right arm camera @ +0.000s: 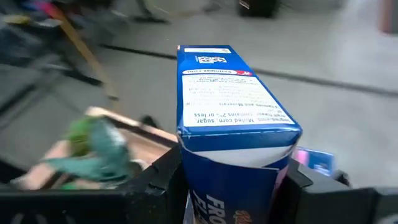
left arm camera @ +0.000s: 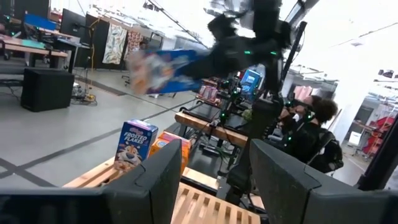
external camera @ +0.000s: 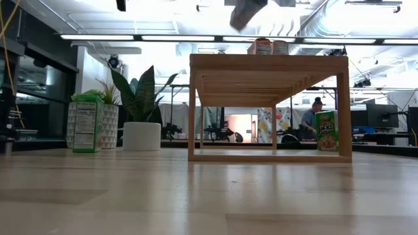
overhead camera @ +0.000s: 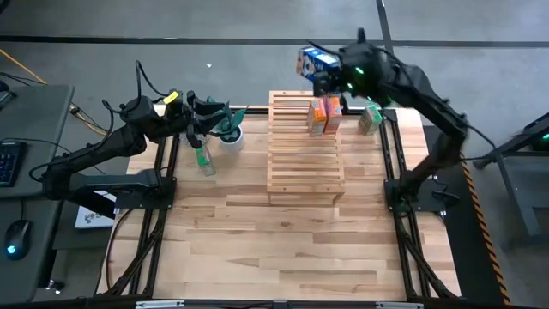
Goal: Stack cereal on shelf
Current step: Put the blue cereal aligned with the other blue cereal box on the shelf
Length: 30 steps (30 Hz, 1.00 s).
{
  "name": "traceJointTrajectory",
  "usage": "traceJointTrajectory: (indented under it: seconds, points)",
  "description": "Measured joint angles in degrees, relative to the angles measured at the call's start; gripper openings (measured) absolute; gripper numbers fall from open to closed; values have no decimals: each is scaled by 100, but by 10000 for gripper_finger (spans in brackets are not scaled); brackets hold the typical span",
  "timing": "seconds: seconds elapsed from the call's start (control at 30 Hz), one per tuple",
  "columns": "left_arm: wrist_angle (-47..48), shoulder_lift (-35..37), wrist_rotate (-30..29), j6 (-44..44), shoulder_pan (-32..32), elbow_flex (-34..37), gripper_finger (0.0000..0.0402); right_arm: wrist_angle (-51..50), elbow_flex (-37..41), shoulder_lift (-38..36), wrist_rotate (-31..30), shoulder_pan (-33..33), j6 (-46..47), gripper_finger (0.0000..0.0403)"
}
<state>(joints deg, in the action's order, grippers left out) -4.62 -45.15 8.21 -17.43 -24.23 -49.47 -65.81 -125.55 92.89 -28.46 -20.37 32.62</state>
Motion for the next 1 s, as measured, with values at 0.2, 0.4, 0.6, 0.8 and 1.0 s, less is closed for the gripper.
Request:
traceJointTrajectory:
  seconds: [0.2,0.4,0.6,0.8,1.0]
  points:
    - [4,0,0,163,1,0,182,-565,-761,967,853,-691,406,147]
    - [57,0,0,258,2,0,182,-708,-215,1131,1552,-1147,1037,147]
    - [51,0,0,262,-2,0,182,-783,-189,1183,1622,-1319,1059,147]
    - [50,-2,-2,380,-2,0,182,-869,-189,1183,1729,-1319,904,147]
    - [5,-75,-264,702,0,-1,182,-904,-189,1183,1738,-1319,773,147]
